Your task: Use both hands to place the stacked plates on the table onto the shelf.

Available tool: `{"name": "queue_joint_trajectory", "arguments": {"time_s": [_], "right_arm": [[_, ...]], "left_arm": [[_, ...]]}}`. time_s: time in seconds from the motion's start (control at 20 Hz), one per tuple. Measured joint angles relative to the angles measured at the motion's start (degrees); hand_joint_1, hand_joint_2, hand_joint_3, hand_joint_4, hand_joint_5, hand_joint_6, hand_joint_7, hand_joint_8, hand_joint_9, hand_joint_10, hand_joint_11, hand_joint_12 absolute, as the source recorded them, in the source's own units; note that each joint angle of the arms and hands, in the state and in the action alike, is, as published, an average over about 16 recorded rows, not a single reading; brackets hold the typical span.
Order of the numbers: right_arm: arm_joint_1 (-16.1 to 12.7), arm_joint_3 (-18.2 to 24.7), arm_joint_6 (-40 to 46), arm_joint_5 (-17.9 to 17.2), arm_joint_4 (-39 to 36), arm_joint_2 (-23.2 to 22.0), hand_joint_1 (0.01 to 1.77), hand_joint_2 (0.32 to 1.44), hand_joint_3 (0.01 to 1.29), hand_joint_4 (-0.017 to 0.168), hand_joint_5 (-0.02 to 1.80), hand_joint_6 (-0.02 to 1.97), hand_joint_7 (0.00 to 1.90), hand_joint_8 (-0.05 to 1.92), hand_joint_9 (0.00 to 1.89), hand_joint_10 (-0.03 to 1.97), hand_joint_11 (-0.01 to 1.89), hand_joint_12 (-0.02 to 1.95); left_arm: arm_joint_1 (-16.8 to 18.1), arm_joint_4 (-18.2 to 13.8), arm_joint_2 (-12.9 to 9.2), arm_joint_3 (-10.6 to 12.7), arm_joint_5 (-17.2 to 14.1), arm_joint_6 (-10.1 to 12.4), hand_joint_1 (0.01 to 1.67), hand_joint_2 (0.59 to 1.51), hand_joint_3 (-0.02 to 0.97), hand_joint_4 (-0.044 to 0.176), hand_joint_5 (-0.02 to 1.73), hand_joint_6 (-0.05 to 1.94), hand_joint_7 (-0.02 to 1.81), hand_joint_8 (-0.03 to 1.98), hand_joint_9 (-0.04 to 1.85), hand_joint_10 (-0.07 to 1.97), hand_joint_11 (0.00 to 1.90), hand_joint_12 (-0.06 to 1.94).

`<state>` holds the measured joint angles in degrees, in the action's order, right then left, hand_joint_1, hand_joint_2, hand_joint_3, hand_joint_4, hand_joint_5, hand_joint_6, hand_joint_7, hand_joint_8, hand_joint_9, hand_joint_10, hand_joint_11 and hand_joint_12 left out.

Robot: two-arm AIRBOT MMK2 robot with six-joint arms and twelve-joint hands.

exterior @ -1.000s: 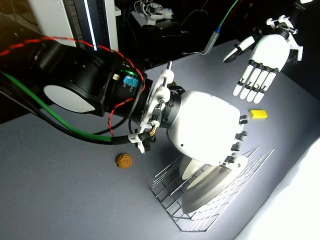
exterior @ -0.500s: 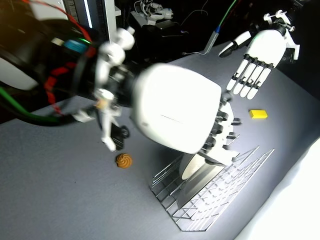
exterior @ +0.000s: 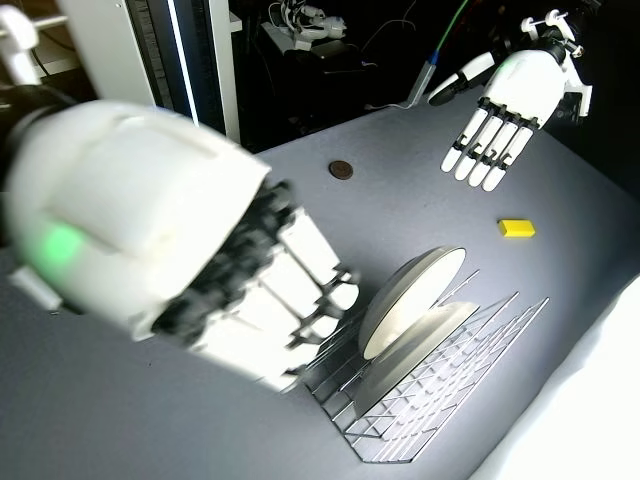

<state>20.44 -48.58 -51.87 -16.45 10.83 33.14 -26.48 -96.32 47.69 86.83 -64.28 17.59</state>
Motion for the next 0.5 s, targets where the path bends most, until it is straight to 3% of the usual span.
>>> {"name": "queue_joint_trajectory", "arguments": {"time_s": [0.5], "right_arm": [[5.8,3.7,-1.1,-3.2,2.0,-6.2,1.06,1.08,0.01,-0.002,0.79,0.03,0.88,0.03,1.01,0.02,0.67,1.05]], "left_arm": [[0.4,-0.1,-0.2,0.3,-0.2,0.1,0.02,1.079,0.021,-0.003,0.02,0.02,0.02,0.02,0.02,0.01,0.01,-0.01]]}}
